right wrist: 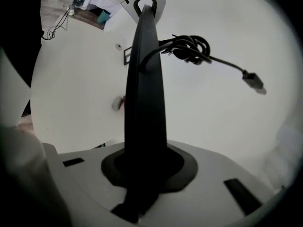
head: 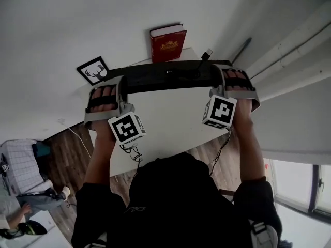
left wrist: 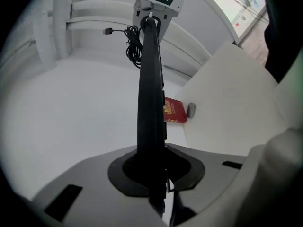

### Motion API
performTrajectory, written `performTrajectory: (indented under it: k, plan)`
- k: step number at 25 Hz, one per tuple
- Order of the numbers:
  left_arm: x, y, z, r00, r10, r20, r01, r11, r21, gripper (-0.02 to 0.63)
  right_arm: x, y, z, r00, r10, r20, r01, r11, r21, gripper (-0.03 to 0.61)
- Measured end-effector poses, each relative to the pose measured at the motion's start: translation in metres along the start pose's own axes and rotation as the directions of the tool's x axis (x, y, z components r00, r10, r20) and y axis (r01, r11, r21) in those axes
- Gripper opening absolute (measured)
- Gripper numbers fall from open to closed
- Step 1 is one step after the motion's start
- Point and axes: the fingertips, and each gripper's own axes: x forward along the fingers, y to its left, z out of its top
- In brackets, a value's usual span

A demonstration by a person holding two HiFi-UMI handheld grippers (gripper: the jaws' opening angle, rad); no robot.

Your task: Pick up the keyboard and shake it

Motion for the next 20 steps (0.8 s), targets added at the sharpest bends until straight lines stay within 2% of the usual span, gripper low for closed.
performTrajectory:
  k: [4, 7, 11, 14, 20]
  plan:
    - [-0.006, 0.045, 0.023, 0.995, 0.073, 0.068, -0.073, 0.997, -0.005, 0.074, -0.035, -0.044, -0.026, 0.991, -0.097, -0.092, 0.099, 0.995, 0.017, 0.081]
    - [0.004, 0.059, 0.048, 0.987, 0.092, 0.133, -0.093, 0.996, 0.003, 0.072, -0.064, -0.053, -0.050, 0.976, -0.107, -0.188, 0.115, 0.993, 0.031, 0.081]
    - [0.015, 0.066, 0.082, 0.975, 0.097, 0.198, -0.101, 0.995, 0.008, 0.072, -0.099, -0.053, -0.071, 0.958, -0.127, -0.257, 0.134, 0.991, 0.013, 0.081]
    - [0.021, 0.072, 0.116, 0.957, 0.091, 0.276, -0.100, 0.995, 0.017, 0.072, -0.128, -0.050, -0.084, 0.939, -0.117, -0.323, 0.131, 0.991, 0.020, 0.081]
    - [0.020, 0.079, 0.190, 0.912, 0.063, 0.406, -0.096, 0.993, 0.062, 0.072, -0.181, -0.040, -0.114, 0.880, -0.098, -0.465, 0.100, 0.995, -0.020, 0.087]
